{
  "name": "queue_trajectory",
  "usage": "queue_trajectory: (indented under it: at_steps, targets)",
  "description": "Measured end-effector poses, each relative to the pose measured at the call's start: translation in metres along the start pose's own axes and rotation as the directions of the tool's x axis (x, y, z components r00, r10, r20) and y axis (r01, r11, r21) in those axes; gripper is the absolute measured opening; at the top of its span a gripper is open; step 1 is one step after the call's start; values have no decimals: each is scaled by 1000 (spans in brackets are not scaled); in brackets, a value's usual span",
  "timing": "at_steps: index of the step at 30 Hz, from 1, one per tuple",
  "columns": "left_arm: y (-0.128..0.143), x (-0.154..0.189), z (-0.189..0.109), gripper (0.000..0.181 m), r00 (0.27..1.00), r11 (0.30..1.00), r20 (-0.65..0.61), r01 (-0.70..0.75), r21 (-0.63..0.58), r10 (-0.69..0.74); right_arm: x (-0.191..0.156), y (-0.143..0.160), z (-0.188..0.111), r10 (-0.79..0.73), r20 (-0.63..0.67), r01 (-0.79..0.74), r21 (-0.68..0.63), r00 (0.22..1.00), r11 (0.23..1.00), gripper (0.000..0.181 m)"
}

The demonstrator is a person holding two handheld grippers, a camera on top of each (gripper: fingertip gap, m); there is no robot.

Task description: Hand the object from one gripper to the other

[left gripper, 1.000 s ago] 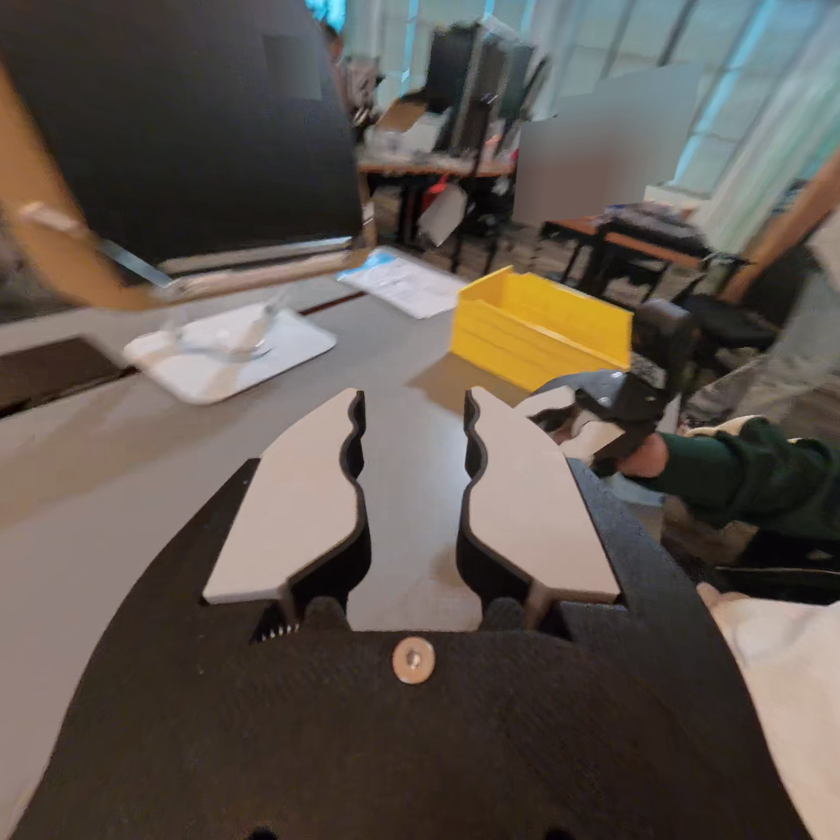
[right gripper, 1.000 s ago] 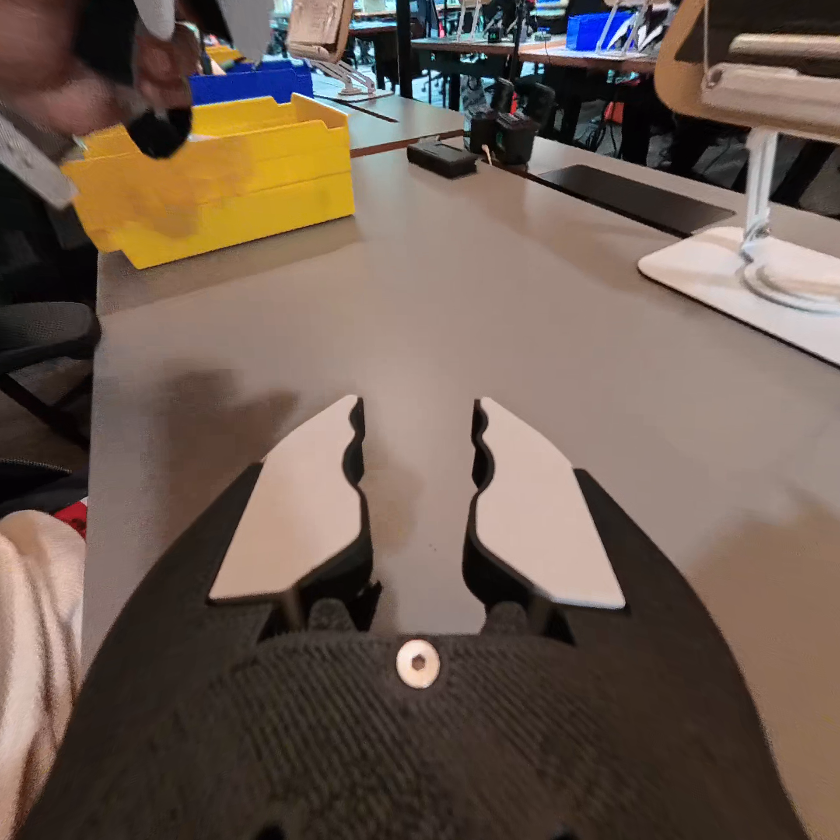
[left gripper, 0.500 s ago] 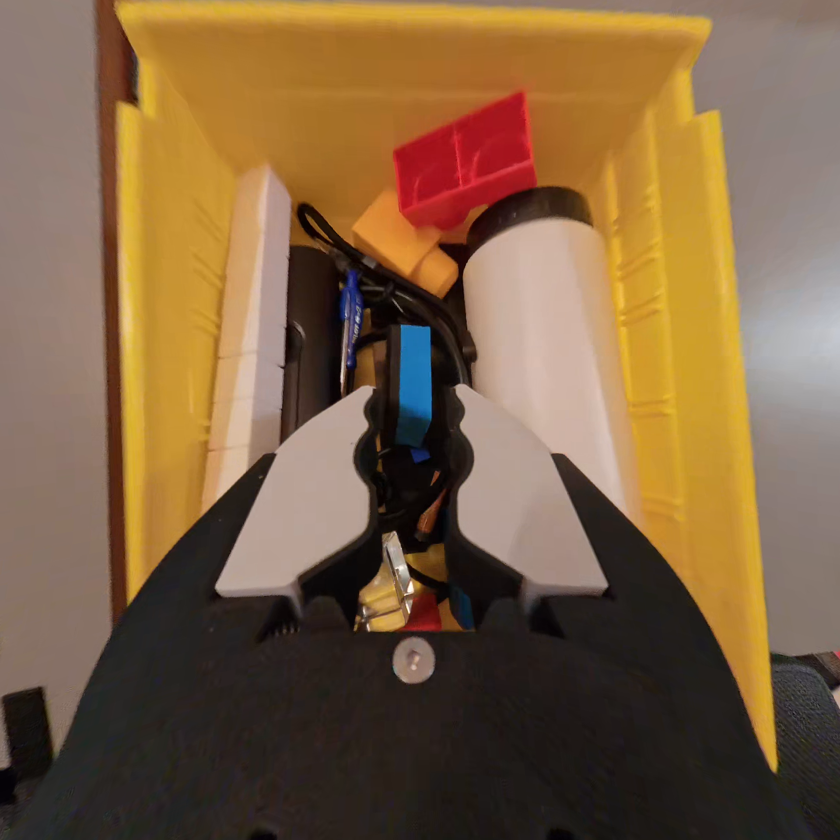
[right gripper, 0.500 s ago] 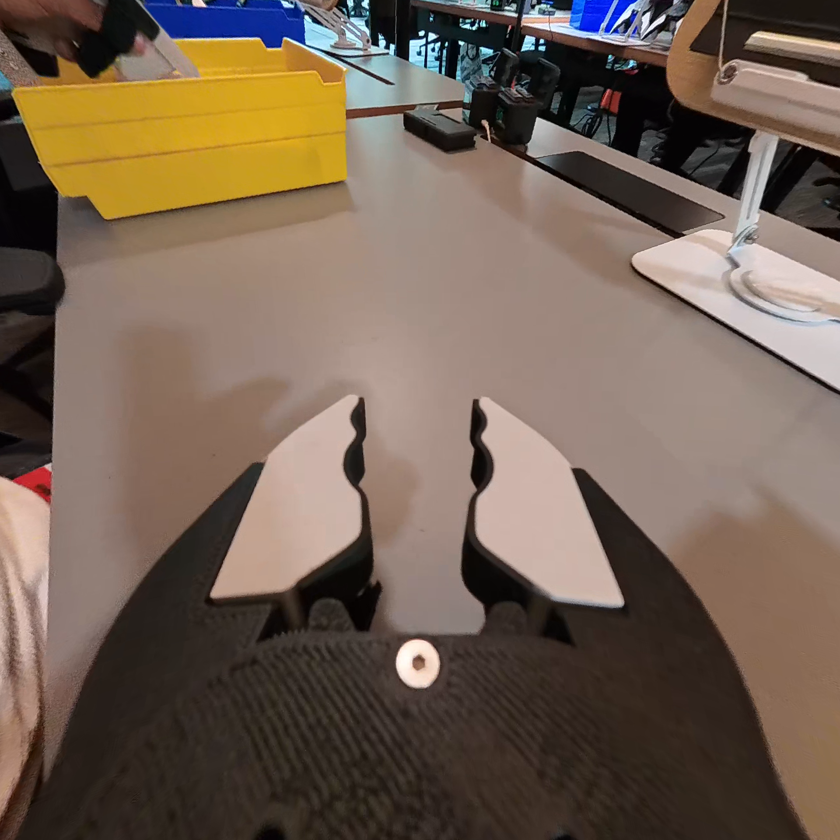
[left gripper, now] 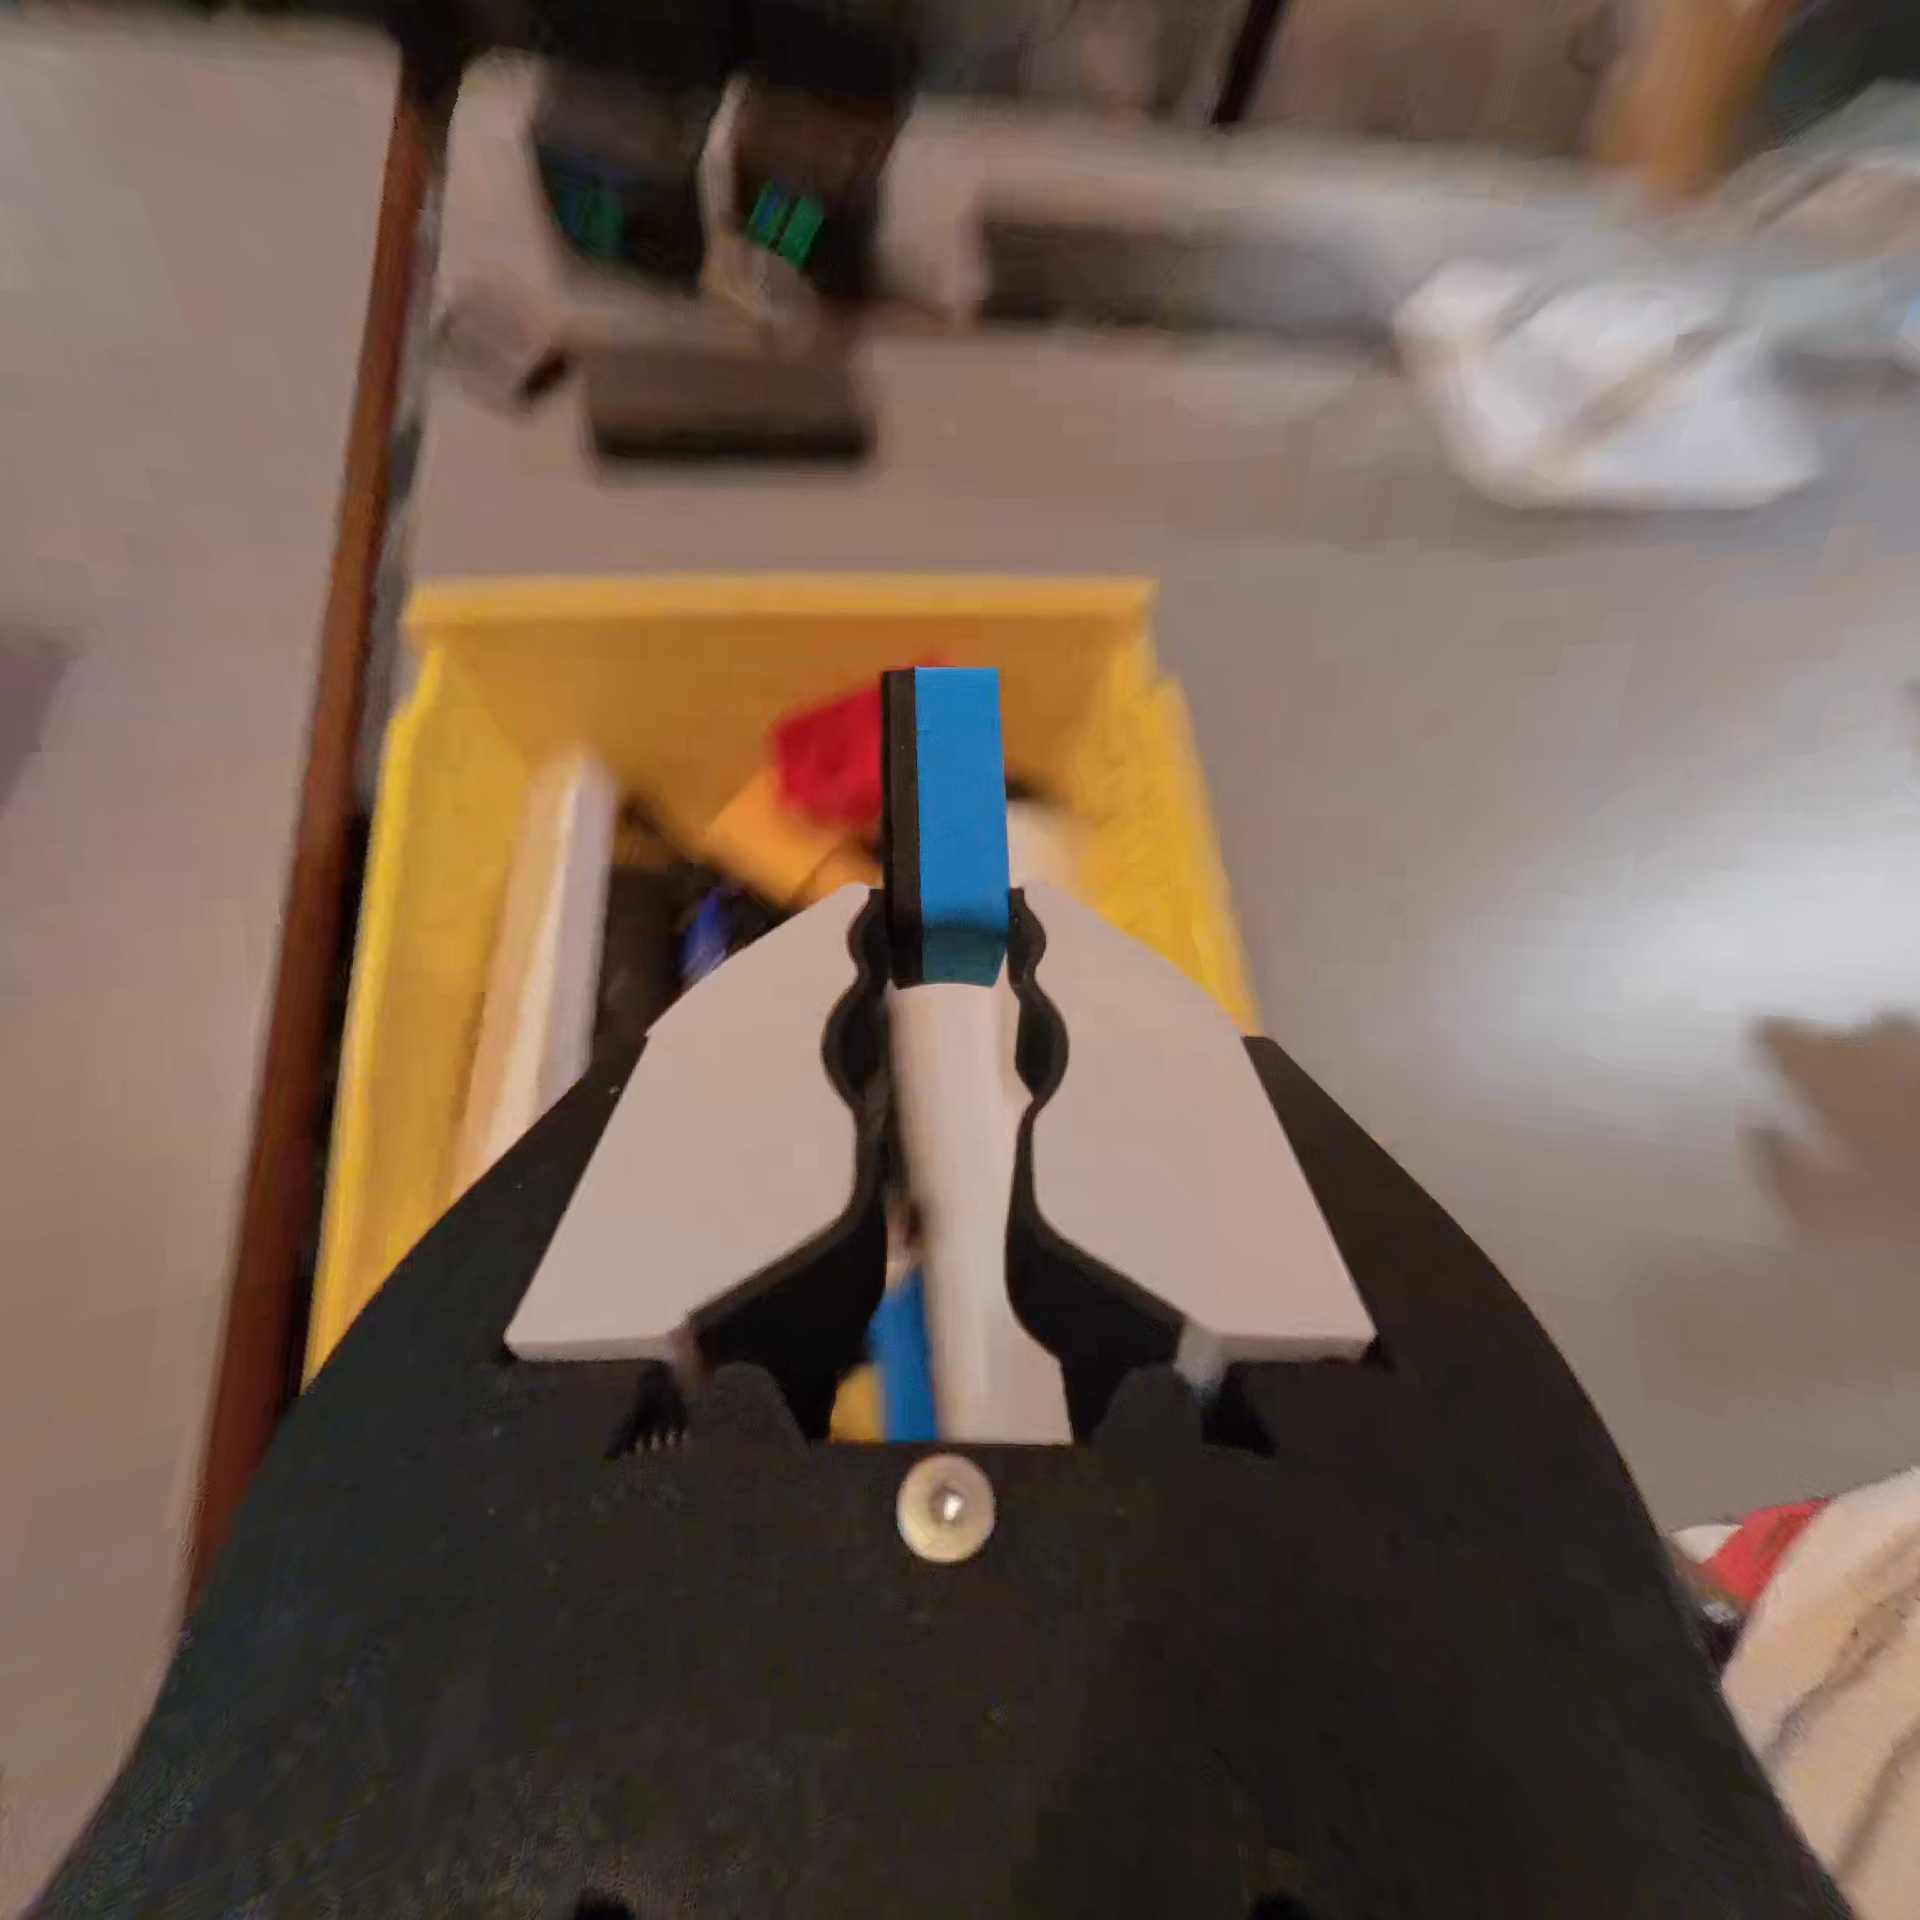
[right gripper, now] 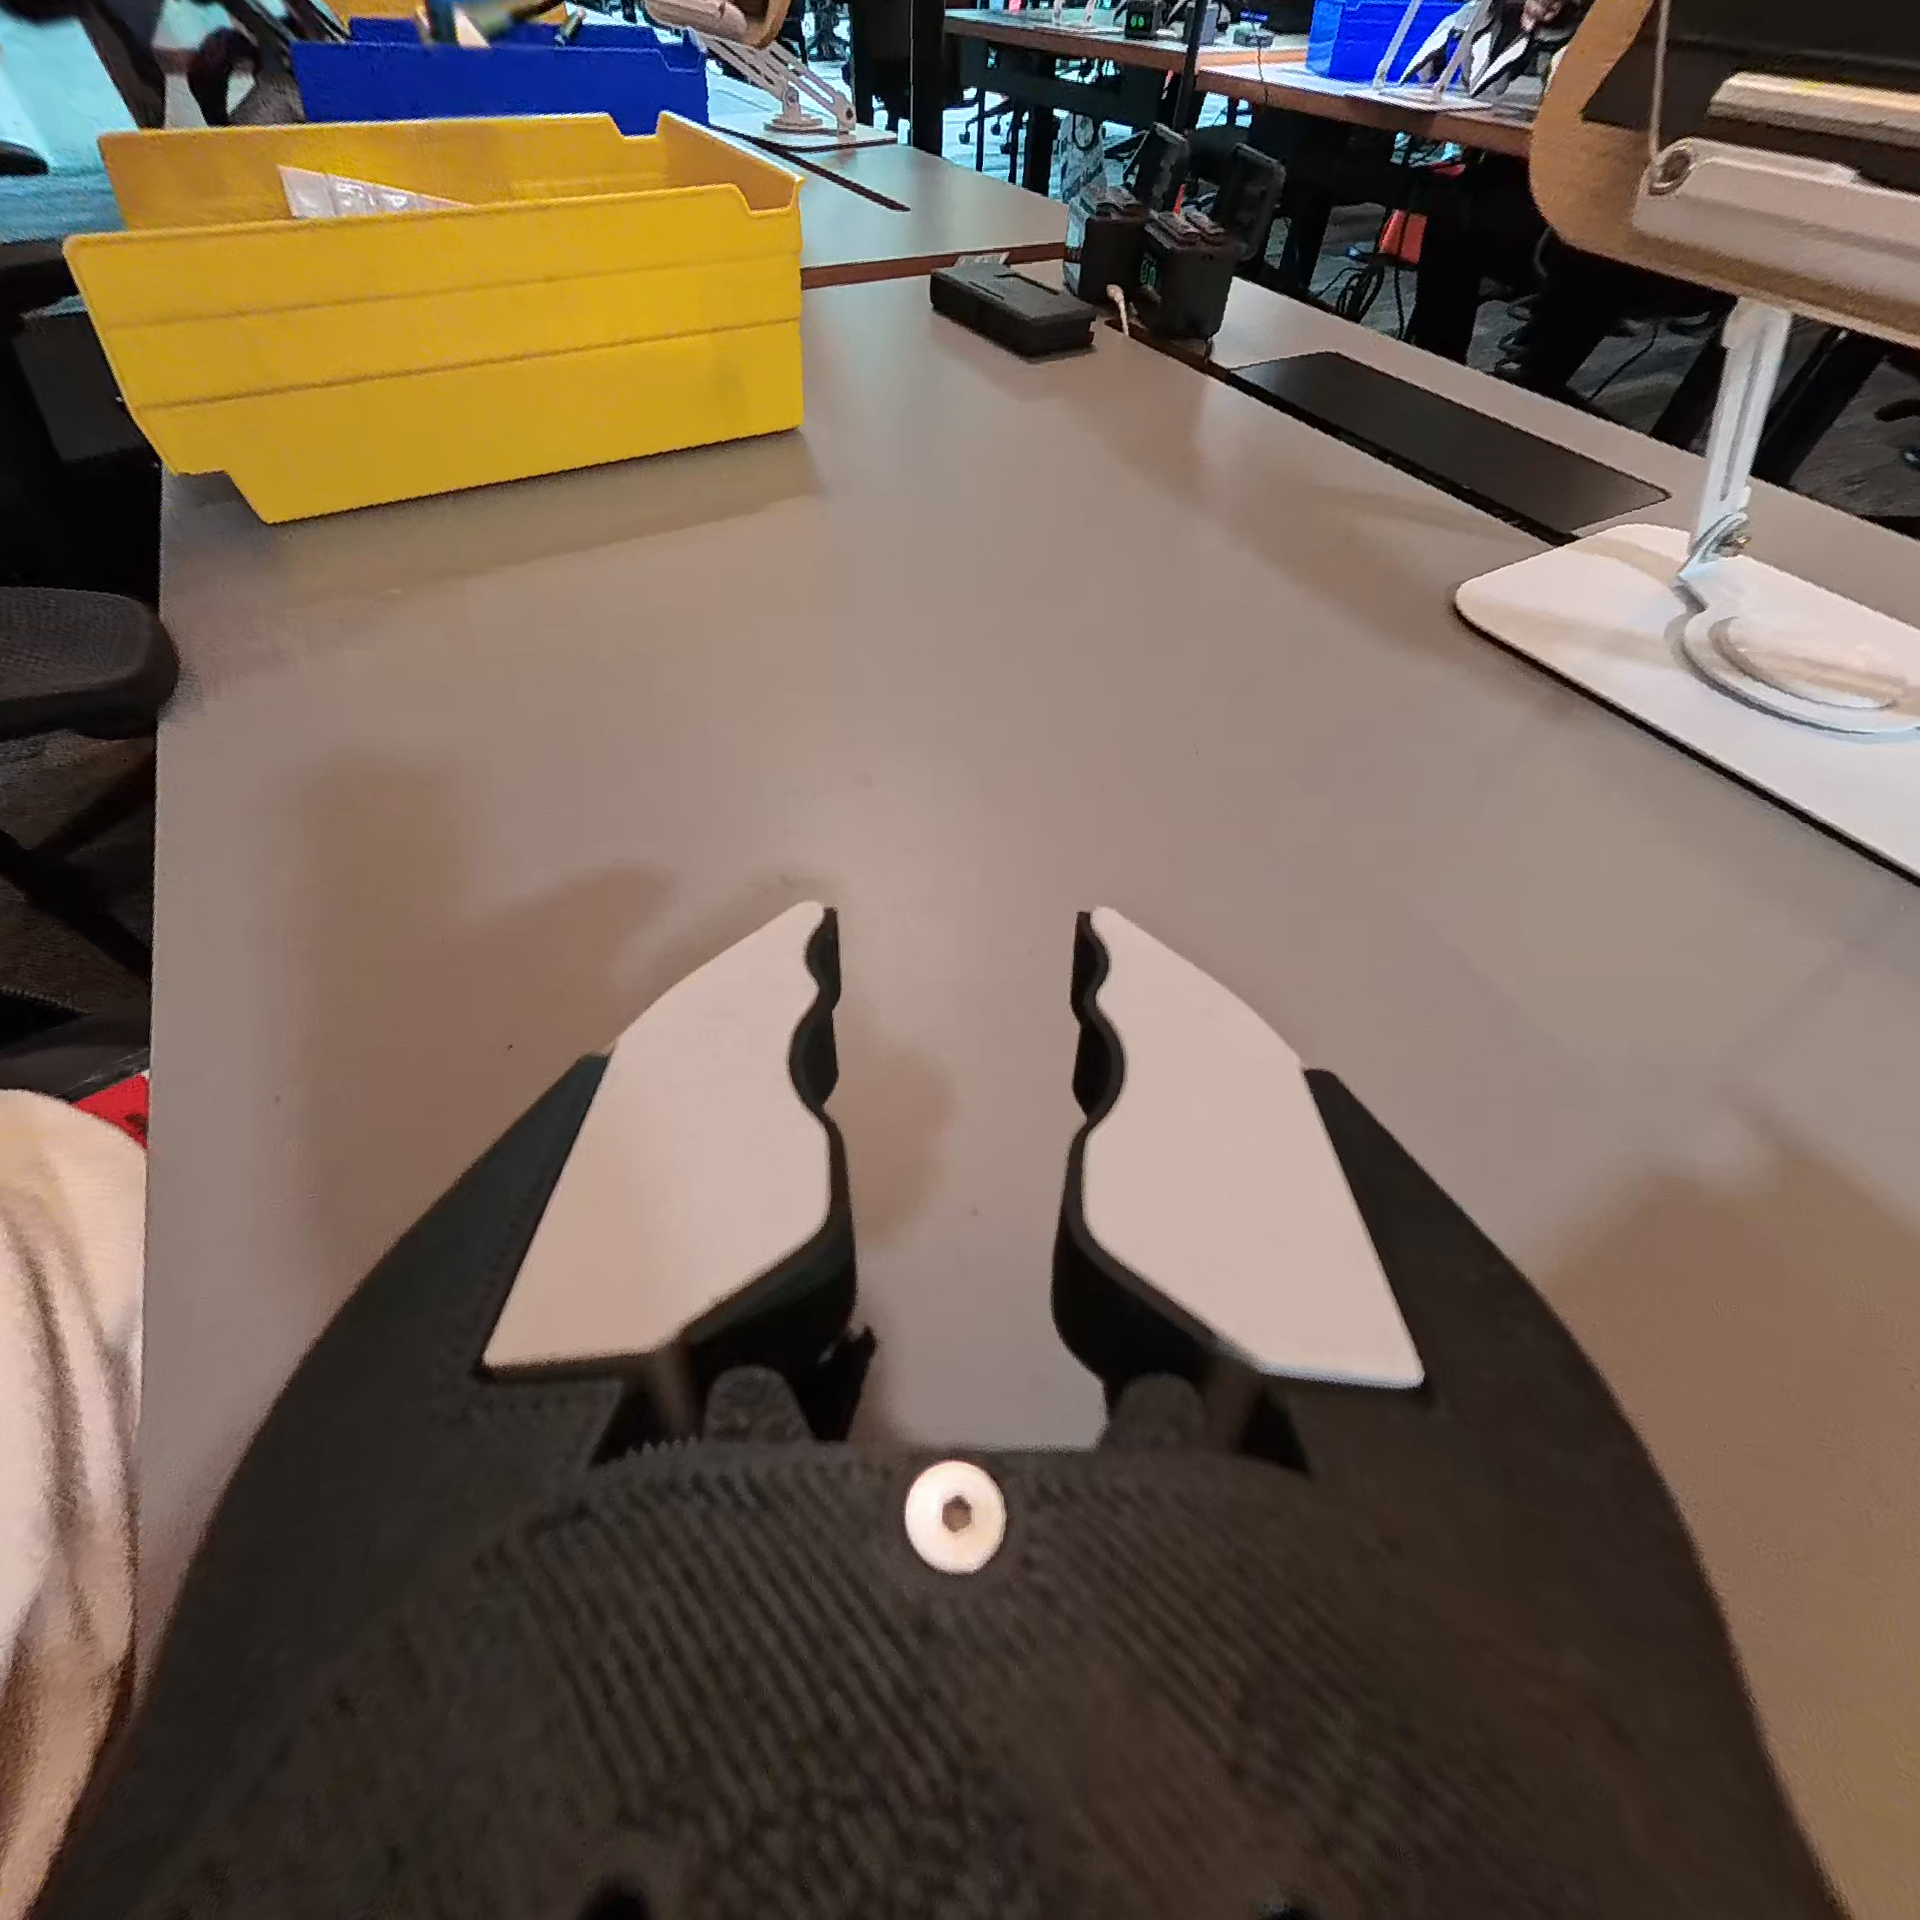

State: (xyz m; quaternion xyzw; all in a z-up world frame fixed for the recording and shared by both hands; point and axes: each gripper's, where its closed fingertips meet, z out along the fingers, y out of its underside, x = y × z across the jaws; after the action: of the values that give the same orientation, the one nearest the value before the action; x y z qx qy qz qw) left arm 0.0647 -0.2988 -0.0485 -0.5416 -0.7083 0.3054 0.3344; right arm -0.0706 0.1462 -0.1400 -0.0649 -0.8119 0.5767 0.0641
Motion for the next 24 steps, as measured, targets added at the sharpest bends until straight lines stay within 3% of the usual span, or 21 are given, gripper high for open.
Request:
queue_trajectory:
  at_steps: [2,4,6,9,13,15,18,21,24]
  targets:
    - [-39,55,-17,22,974,980,-226,13,196,32,0,-1,1,-15,-5,15,0,1000,1000,44]
    - [-63,121,-30,21,863,955,-500,85,285,72,0,-5,1,-49,-22,49,16,999,999,48]
    - [-63,188,-30,22,665,970,-743,125,209,74,-2,-13,-2,-111,-42,114,56,993,992,57]
    - [-41,269,-3,21,441,996,-897,65,68,32,-14,-29,-9,-206,-36,209,146,978,967,67]
    - [23,353,25,22,167,975,-973,-131,-180,-157,-33,-38,-16,-354,29,339,223,935,914,81]
    - [50,375,36,22,111,943,-961,-197,-269,-252,-33,-32,-19,-413,48,395,207,910,895,80]
    - [75,390,43,22,9,900,-929,-242,-362,-370,-49,-27,-25,-378,200,334,221,904,916,63]
    - [93,397,50,22,-40,855,-883,-274,-440,-468,-68,-43,-27,-358,249,282,294,900,913,68]
    - [113,401,47,22,-75,816,-849,-333,-473,-523,-80,-41,-20,-319,315,234,279,894,931,79]
